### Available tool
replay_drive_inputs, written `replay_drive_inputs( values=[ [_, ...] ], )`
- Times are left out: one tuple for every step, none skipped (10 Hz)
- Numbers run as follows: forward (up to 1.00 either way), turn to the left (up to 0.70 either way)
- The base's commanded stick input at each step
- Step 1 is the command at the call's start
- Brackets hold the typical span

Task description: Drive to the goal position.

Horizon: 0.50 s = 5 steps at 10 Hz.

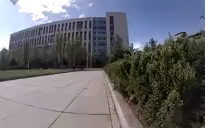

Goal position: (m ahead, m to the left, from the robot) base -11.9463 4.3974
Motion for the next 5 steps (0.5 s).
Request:
replay_drive_inputs(
  values=[
    [0.04,0.0],
    [0.04,0.0],
    [0.04,0.0],
    [0.04,0.0],
    [0.04,0.0]
  ],
)
